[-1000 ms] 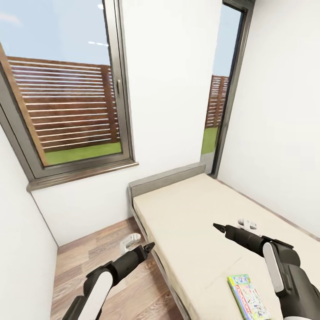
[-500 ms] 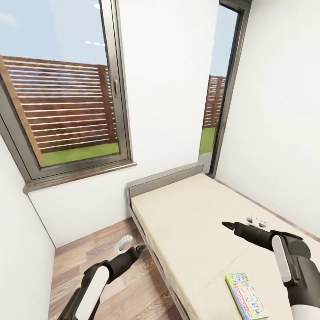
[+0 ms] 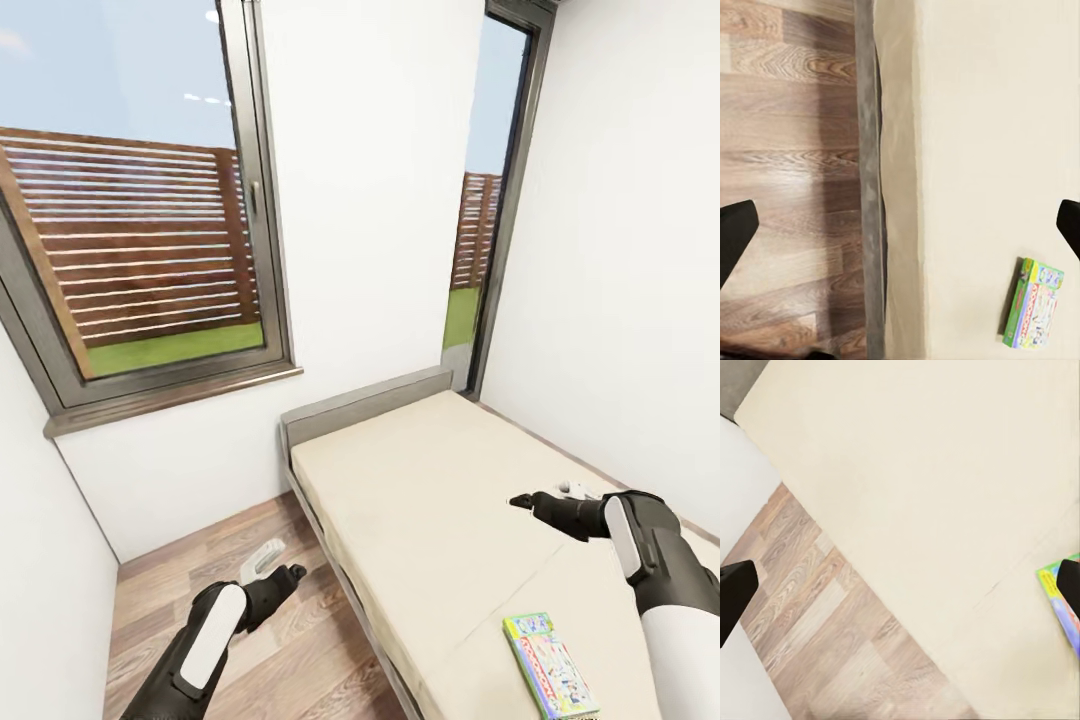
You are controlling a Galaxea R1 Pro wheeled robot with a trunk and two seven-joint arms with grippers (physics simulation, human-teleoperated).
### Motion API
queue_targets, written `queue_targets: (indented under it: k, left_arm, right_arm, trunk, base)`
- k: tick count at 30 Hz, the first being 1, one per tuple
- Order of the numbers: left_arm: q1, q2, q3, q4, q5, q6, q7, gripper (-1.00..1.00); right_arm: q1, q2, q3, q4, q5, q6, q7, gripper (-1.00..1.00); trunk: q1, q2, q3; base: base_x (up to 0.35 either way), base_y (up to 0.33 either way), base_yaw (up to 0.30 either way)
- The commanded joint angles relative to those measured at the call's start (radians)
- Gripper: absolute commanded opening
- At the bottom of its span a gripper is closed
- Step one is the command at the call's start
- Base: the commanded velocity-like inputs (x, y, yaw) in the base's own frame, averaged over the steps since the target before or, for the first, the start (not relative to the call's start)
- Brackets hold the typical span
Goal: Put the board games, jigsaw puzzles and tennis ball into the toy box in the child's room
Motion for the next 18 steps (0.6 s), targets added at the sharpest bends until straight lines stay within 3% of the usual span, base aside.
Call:
queue_targets:
  k: [1,6,7,9,10,12,14,15,18]
  left_arm:
    - [-0.001,0.0,-0.001,-0.001,0.011,0.001,0.011,1.0]
    - [-0.012,0.004,0.007,0.015,0.017,0.001,0.071,1.0]
    - [-0.016,0.006,0.026,0.018,0.035,0.002,0.087,1.0]
    - [-0.017,0.007,0.057,0.019,0.071,0.003,0.094,1.0]
    - [-0.017,0.007,0.057,0.019,0.071,0.003,0.094,1.0]
    - [-0.015,0.01,0.091,0.02,0.113,0.006,0.099,1.0]
    - [-0.013,0.011,0.105,0.02,0.131,0.008,0.101,1.0]
    - [-0.002,0.024,0.138,0.022,0.175,0.015,0.106,1.0]
    - [0.017,0.034,0.147,0.029,0.188,0.016,0.107,1.0]
  right_arm:
    - [-0.001,0.0,-0.001,0.001,-0.006,0.005,-0.001,1.0]
    - [-0.044,-0.036,-0.002,0.079,-0.005,-0.026,-0.014,1.0]
    - [-0.086,-0.06,-0.003,0.158,-0.005,-0.048,-0.029,1.0]
    - [-0.117,-0.084,-0.004,0.227,-0.006,-0.058,-0.04,1.0]
    - [-0.117,-0.084,-0.004,0.227,-0.006,-0.058,-0.04,1.0]
    - [-0.15,-0.107,-0.005,0.304,-0.007,-0.069,-0.049,1.0]
    - [-0.167,-0.116,-0.005,0.344,-0.008,-0.077,-0.052,1.0]
    - [-0.218,-0.139,-0.004,0.492,-0.004,-0.139,-0.06,1.0]
    - [-0.235,-0.15,-0.003,0.562,-0.002,-0.182,-0.064,1.0]
  trunk:
    - [0.001,-0.002,-0.002]
    - [0.001,-0.002,0.003]
    - [0.001,-0.002,0.003]
    - [0.001,-0.002,0.004]
    - [0.001,-0.002,0.004]
    - [0.001,-0.002,0.005]
    - [0.001,-0.002,0.005]
    - [0.001,-0.002,0.005]
    - [0.001,-0.002,0.005]
  base:
    - [0.0,0.0,-0.119]
    - [0.0,0.0,-0.112]
    - [0.0,0.0,-0.043]
    - [0.0,0.0,-0.031]
    - [0.0,0.0,-0.028]
    - [0.0,0.0,-0.02]
    - [0.0,0.0,-0.016]
    - [0.0,0.0,-0.006]
    - [0.0,0.0,-0.004]
